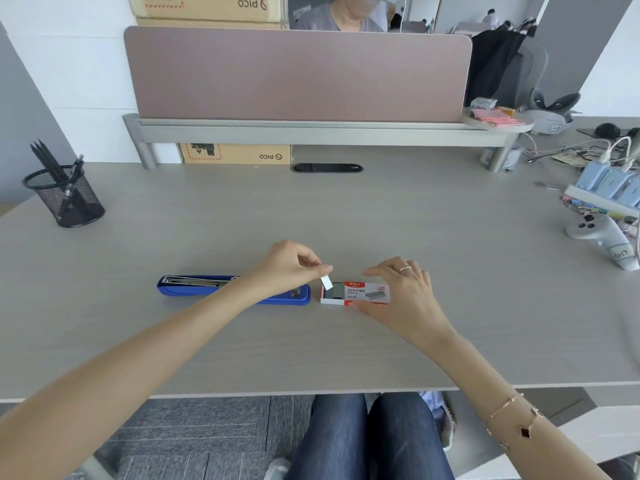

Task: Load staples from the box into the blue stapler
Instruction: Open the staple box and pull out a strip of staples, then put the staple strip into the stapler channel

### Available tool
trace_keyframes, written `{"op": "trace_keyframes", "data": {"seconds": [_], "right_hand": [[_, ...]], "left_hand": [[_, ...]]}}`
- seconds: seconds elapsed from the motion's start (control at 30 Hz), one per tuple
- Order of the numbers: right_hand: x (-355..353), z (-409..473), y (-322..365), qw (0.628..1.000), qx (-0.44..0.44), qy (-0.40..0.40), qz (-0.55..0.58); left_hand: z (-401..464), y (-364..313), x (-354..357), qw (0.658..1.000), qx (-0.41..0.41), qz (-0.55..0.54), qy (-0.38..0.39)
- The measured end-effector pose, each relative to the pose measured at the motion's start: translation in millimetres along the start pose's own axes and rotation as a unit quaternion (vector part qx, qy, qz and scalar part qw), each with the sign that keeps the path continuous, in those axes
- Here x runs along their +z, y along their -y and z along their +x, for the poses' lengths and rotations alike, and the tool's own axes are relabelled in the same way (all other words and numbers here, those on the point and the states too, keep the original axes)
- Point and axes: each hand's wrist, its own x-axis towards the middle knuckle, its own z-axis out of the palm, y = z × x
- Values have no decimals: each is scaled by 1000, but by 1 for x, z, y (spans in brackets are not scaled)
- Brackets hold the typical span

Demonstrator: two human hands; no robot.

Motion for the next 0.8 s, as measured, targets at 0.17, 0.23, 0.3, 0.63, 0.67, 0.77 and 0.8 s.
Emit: {"op": "trace_keyframes", "data": {"seconds": [0.17, 0.23, 0.3, 0.63, 0.67, 0.77, 0.8], "right_hand": [[26, 6, 35, 998, -30, -45, 34], [33, 10, 42, 997, -31, -63, 38], [36, 12, 45, 995, -33, -76, 47], [39, 25, 55, 996, -70, -50, 38], [39, 27, 57, 995, -79, -49, 33], [43, 30, 61, 993, -106, -52, 12], [45, 31, 62, 992, -110, -54, 8]], "left_hand": [[-5, -1, -2, 998, -17, -51, -30], [-8, 0, -3, 998, -22, -56, -37], [-11, 2, -4, 997, -21, -59, -36], [-30, 22, -29, 989, 106, 104, -4], [-32, 21, -33, 985, 116, 131, 3], [-32, 23, -43, 968, 138, 211, 0], [-31, 24, -45, 962, 144, 231, 5]]}}
